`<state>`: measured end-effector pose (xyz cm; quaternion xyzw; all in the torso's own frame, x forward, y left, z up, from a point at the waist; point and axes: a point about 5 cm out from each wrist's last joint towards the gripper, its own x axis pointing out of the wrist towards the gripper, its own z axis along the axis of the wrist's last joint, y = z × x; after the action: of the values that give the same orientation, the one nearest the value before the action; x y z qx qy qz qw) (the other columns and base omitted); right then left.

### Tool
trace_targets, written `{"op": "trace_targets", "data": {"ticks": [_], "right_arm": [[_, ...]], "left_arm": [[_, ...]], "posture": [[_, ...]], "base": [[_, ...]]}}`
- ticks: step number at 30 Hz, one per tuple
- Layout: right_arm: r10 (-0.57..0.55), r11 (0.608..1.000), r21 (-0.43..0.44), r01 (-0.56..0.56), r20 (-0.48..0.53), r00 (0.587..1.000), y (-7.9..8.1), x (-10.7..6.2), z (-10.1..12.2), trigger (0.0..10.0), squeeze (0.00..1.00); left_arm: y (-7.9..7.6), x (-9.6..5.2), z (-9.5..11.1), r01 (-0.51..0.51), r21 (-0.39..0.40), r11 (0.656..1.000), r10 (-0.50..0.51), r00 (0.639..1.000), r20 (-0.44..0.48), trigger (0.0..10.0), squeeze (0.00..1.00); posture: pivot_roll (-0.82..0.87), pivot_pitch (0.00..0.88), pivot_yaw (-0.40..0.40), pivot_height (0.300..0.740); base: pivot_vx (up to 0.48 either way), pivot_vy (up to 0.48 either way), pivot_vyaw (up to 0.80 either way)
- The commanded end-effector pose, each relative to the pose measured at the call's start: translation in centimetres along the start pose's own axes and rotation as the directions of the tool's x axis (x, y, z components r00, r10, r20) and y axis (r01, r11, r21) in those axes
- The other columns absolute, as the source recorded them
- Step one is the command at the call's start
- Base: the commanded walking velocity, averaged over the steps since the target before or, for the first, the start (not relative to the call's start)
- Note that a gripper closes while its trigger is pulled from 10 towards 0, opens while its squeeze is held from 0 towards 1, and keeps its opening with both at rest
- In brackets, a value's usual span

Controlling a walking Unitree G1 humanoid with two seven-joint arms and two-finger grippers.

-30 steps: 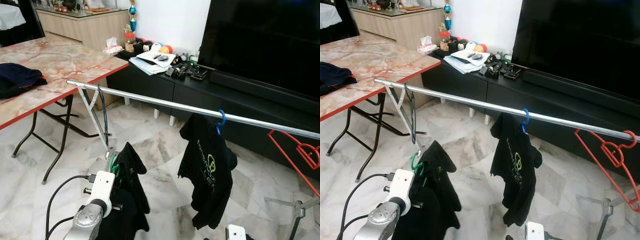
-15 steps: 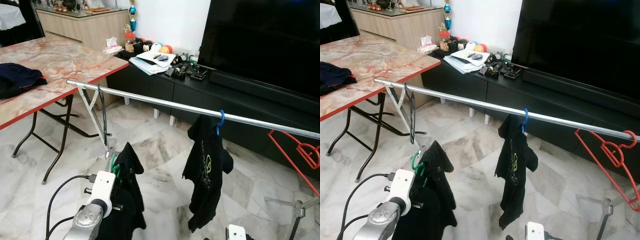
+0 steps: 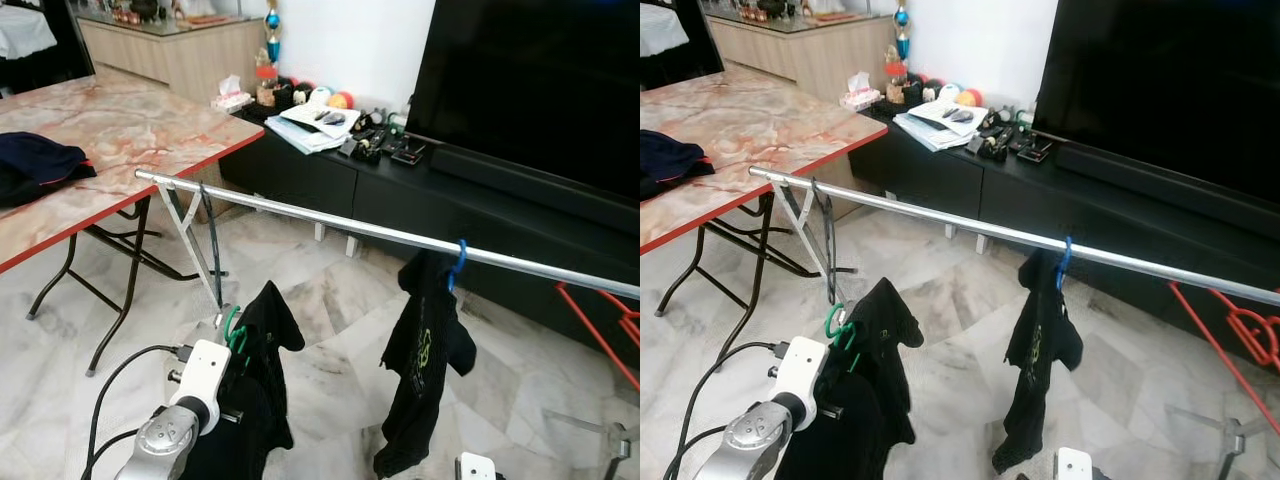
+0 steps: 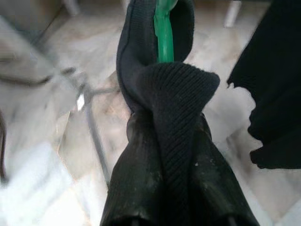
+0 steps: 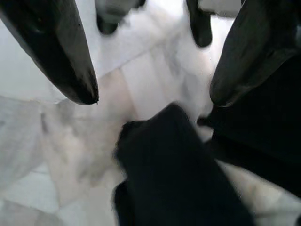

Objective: Hang hanger

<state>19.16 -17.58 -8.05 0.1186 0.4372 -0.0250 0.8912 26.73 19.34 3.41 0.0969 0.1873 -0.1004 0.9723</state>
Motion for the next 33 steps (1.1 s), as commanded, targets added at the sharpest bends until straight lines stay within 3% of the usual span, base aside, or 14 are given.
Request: {"op": "trace_targets", "data": {"ticks": [1,7,14,19,22,28,33], "right_arm": [[-0.047,0.999,0.000,0.047,-0.020,0.999,-1.6,-0.4,-0.6,10.0,0.00],[-0.047,0.999,0.008,0.047,-0.013,0.999,-1.5,-0.4,-0.5,10.0,0.00],[-0.050,0.999,0.007,0.050,-0.020,0.999,-1.9,-0.5,-0.7,10.0,0.00],[-0.053,0.999,0.007,0.053,-0.027,0.998,-1.9,-0.6,-1.0,10.0,0.00],[-0.050,0.999,0.005,0.050,-0.030,0.998,-1.7,-0.5,-1.1,10.0,0.00],[-0.042,0.999,0.003,0.042,-0.036,0.998,-1.1,-0.5,-1.5,10.0,0.00],[-0.042,0.999,0.002,0.042,-0.036,0.998,-1.1,-0.5,-1.6,10.0,0.00]], "left_arm": [[-1.3,0.6,2.3,0.048,0.005,0.999,-0.049,0.994,0.097,10.0,0.00],[-1.3,0.5,2.6,0.077,0.025,0.997,-0.079,0.991,0.105,10.0,0.00],[-1.0,0.5,2.9,0.082,0.038,0.996,-0.086,0.990,0.114,10.0,0.00],[-0.2,0.1,3.6,0.129,0.097,0.987,-0.141,0.981,0.133,10.0,0.00],[0.8,-0.2,4.4,0.144,0.172,0.975,-0.168,0.977,0.134,10.0,0.00],[2.7,-0.1,6.3,0.083,0.205,0.975,-0.123,0.974,0.192,10.0,0.00],[2.9,0.0,7.3,0.079,0.205,0.976,-0.125,0.967,0.224,10.0,0.00]], "posture": [[0.03,0.024,-0.026,0.740],[0.03,0.024,-0.022,0.740],[0.03,0.025,-0.020,0.740],[0.04,0.025,-0.017,0.740],[0.04,0.023,-0.013,0.740],[0.04,0.019,-0.009,0.740],[0.04,0.020,-0.010,0.740]], "base": [[0.458,0.000,-0.79],[0.403,0.000,-0.13],[0.000,0.000,0.00],[0.000,0.000,0.00],[0.000,0.000,0.00],[0.000,0.000,0.00],[0.000,0.000,0.00]]}}
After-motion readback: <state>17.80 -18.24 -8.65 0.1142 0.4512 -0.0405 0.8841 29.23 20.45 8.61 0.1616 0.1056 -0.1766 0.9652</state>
